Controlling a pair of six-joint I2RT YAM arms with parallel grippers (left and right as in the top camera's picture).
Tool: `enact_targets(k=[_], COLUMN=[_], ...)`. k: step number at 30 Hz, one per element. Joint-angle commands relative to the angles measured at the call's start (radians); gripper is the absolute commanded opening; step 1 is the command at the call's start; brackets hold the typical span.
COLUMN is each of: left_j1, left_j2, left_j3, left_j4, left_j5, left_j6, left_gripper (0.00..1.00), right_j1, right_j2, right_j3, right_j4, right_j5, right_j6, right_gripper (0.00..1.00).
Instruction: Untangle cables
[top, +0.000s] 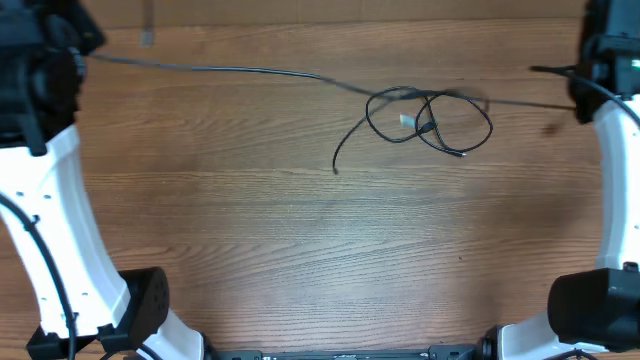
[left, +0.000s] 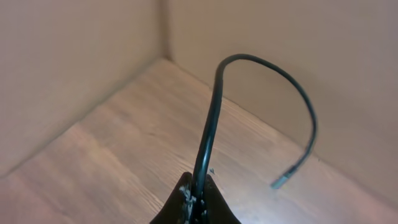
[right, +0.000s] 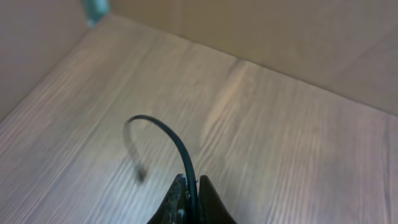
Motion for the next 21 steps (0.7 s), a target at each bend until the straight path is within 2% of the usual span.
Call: enact_targets(k=[1,11,17,21], left_j1=[0.068,0.181,0.222,0.255], left_j2=[0.000,0.000,0.000,0.000], left_j3=[-0.003,-0.003,-0.003,-0.003], left_j4=[0.005,0.008,0.009,0.007], left_j5=[-0.056,-0.058,-0.170,-0.127], left_j6=[-0.129,-0.224,-0.348,-0.391], left_gripper=[0.04,0.04,0.04,0.04], right_j1=[-0.082,-0.263,-0.341,-0.382], right_j2=[-0.023,-0.023,-0.023,-0.023], right_j3=[0.036,0.036,0.036,0.036], right_j4=[0.007,0.027,0.018,0.014], right_j5=[-0.061,-0.218,-0.220,-0.245], right_j6=[-0.007,0.005,0.096,0.138], right_gripper=[0.04,0.04,0.04,0.04])
